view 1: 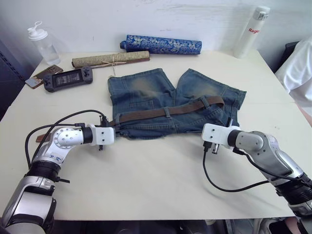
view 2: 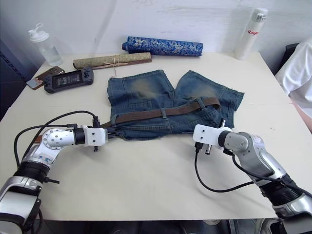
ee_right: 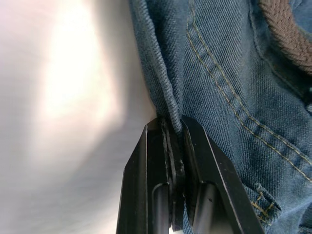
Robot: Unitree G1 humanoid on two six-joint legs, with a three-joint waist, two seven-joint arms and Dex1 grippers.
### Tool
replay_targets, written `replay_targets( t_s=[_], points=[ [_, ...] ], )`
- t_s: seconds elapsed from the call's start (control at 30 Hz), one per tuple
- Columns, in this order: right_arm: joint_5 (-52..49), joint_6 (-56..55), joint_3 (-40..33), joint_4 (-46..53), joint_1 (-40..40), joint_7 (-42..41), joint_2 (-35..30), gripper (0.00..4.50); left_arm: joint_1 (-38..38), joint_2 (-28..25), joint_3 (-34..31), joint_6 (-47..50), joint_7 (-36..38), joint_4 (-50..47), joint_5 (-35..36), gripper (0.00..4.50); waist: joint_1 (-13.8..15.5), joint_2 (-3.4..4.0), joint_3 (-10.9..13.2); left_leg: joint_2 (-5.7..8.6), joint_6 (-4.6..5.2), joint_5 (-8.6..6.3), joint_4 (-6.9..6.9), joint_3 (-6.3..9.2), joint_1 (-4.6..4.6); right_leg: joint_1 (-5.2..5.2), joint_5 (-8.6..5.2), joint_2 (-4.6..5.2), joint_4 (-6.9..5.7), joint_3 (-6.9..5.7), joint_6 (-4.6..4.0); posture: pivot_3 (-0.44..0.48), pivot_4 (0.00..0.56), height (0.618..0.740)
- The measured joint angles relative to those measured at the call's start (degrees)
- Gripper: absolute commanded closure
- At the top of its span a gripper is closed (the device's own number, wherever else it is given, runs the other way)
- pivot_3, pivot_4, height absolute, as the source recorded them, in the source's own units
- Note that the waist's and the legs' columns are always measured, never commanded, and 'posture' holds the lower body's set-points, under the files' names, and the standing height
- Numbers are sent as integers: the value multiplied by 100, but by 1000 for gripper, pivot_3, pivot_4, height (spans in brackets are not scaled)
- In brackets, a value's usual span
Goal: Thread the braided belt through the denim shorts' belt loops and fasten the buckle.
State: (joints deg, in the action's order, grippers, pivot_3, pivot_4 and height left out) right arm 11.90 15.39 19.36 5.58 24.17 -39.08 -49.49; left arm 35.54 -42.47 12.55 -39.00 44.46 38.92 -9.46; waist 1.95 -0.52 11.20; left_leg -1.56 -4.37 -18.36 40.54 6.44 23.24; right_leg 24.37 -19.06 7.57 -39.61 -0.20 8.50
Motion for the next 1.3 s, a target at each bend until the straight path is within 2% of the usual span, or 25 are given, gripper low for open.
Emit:
replay_targets(
  t_s=[0.13,0.23,0.27,0.37,0.4,0.47,0.53,0.63,0.7,0.77,0.8,0.9,0.97,1.03,1.2,1.3],
  points=[
    [-7,-153,-109,-151,-27,1,107,4452,113,84,2,-75,-104,236,-82,4492,-12,-5,-10,0,0,0,0,0,-2,-1,0,0,-4,0,0,0,150,645],
    [-37,-145,-233,-161,-71,-21,176,3346,160,131,-40,-84,-86,324,-31,3077,-11,-5,-10,0,0,1,0,1,-1,-1,0,0,-4,0,0,0,150,645],
    [-135,-46,-374,-141,-96,-54,213,3001,162,165,-133,14,64,325,192,2768,-14,-5,-10,0,-1,1,0,1,0,0,0,0,-5,0,0,0,150,645],
    [-623,522,-890,153,-277,-364,220,1489,-82,154,-387,525,553,-27,799,1299,-26,-5,-9,0,-11,-5,-1,6,10,8,-1,0,-9,0,4,0,150,645],
    [-894,858,-1132,303,-343,-549,207,1110,-247,99,-491,843,809,-363,1083,921,-42,-5,-8,-1,-15,-8,-1,9,25,20,-5,-1,-8,0,6,0,150,645],
    [-1457,1520,-1507,438,-359,-890,185,136,-540,-38,-587,1633,1322,-1028,1650,873,-81,4,2,-1,-17,-8,-1,8,46,41,-6,0,-1,-1,9,0,150,645],
    [-2018,2170,-1819,464,-169,-1143,200,56,-719,-134,-731,2493,1706,-1590,2204,873,-108,8,15,-1,-27,-3,7,8,108,108,-5,0,-11,-2,11,0,150,645],
    [-2795,3295,-2359,-52,1044,-1223,317,56,-492,-293,-1053,3976,2168,-2022,3098,873,-239,20,89,-1,-37,8,35,9,134,138,-1,-1,-39,-2,12,0,150,645],
    [-2969,3875,-2673,-902,2088,-946,530,56,38,-301,-1273,4672,2296,-1833,3407,873,-273,16,91,-2,-23,16,30,11,126,136,4,-3,-44,-6,3,0,150,645],
    [-3042,4106,-2762,-1541,2631,-735,713,56,405,-293,-1408,5005,2355,-1503,3498,873,-291,13,89,-2,-16,20,14,10,100,117,3,-3,-41,-7,1,0,150,645],
    [-3033,4139,-2784,-1769,2769,-651,782,56,521,-282,-1411,5098,2355,-1352,3498,873,-303,13,89,-1,-16,20,12,9,98,115,3,-3,-40,-7,0,0,150,645],
    [-2863,3979,-2621,-3412,3309,-510,952,56,1207,-124,-1439,5444,2443,-33,3392,873,-351,11,92,0,-10,25,-8,9,108,131,2,-2,-37,-7,3,0,150,645],
    [-2798,3895,-2577,-3858,3417,-514,1005,56,1340,-75,-1425,5506,2508,350,3320,873,-366,11,92,0,-14,27,-16,6,136,163,1,-1,-41,-7,4,0,150,645],
    [-2674,3606,-2514,-4725,3796,-507,1226,56,1599,20,-1408,5518,2607,1102,3121,873,-418,11,91,0,-97,75,-14,-2,221,265,2,4,-95,-7,5,0,150,645],
    [-2449,2926,-2370,-5826,4299,-579,1580,56,1848,271,-1313,5256,2734,1986,2645,873,-551,6,89,-1,-113,87,46,-74,323,401,-2,42,-172,-22,-1,0,150,645],
    [-2350,2701,-2358,-6260,4484,-747,1609,56,2046,320,-1321,5118,2755,2294,2456,873,-549,2,89,6,-111,86,66,-106,335,421,-1,69,-199,-32,0,0,150,645]
  ],
)
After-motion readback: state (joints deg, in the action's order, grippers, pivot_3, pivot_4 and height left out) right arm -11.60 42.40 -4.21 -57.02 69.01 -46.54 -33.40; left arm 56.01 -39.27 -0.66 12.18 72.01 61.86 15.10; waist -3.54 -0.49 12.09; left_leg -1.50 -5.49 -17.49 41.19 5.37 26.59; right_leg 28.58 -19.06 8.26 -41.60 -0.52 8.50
